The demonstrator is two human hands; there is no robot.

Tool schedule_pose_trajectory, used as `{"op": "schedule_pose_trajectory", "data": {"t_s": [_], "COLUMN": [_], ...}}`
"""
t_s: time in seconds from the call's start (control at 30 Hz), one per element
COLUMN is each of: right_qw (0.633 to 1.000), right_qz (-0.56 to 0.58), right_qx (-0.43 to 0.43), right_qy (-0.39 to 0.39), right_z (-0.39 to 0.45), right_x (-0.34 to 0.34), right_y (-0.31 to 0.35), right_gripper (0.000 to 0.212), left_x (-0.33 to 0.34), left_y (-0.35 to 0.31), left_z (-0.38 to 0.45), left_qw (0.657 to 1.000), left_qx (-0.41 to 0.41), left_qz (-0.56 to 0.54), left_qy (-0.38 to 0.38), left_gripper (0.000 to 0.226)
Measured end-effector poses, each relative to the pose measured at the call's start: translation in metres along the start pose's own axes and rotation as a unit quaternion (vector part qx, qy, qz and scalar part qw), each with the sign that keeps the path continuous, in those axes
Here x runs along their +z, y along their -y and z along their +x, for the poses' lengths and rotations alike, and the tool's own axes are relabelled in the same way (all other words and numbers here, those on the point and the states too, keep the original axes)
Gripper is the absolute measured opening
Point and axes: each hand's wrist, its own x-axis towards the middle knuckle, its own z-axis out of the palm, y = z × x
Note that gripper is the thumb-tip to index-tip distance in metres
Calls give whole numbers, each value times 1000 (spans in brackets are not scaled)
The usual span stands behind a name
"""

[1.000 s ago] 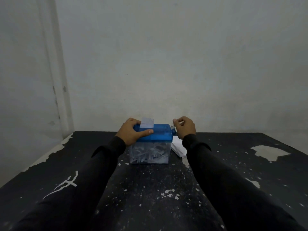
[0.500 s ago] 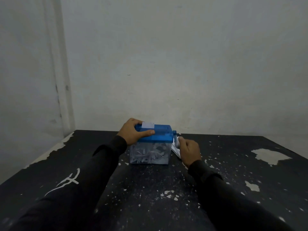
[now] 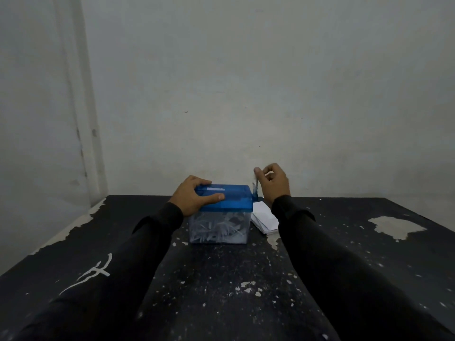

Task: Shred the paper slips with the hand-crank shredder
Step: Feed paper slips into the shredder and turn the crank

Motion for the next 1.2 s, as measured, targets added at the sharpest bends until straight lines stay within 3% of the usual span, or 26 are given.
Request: {"op": "schedule_pose_trajectory", "data": {"t_s": [0.17, 0.27, 0.4, 0.5, 0.57, 0.63, 0.73, 0.8, 0.87, 1.03, 1.2], "right_qw": [994, 982, 979, 985, 981, 955, 884, 877, 892, 919, 925], "right_qz": [-87, -163, -145, -125, -179, -287, -431, -426, -391, -325, -307], "right_qx": [56, 74, 99, 91, 70, 80, 159, 198, 208, 220, 223], "right_qy": [20, 68, 102, 79, 29, 14, 84, 104, 88, 48, 21], "right_z": [2, -11, -32, -43, -47, -48, -49, -48, -46, -48, -47], "right_x": [6, 2, -6, -15, -25, -34, -40, -39, -39, -44, -44], "right_y": [-18, -37, -64, -73, -76, -82, -88, -94, -98, -93, -93], "right_gripper": [30, 33, 39, 45, 38, 25, 55, 59, 51, 23, 17], "left_x": [0, 0, 1, 1, 2, 1, 2, 2, 2, 1, 1], "left_y": [2, 2, 2, 3, 3, 4, 4, 4, 4, 1, 0], "left_z": [0, -1, 1, 0, 0, 0, 0, 0, 0, -3, -4], "left_qw": [1000, 1000, 1000, 1000, 1000, 1000, 1000, 1000, 1000, 999, 1000], "left_qx": [-7, -3, -3, -10, -10, -12, -11, -15, -20, -22, -17], "left_qz": [-4, 0, -8, -17, -17, -17, -16, -17, -16, -19, -13], "left_qy": [-1, -3, -8, -13, -11, -15, -14, -12, -14, -13, -14], "left_gripper": [82, 95, 100, 99, 93, 86, 89, 83, 77, 94, 94]}}
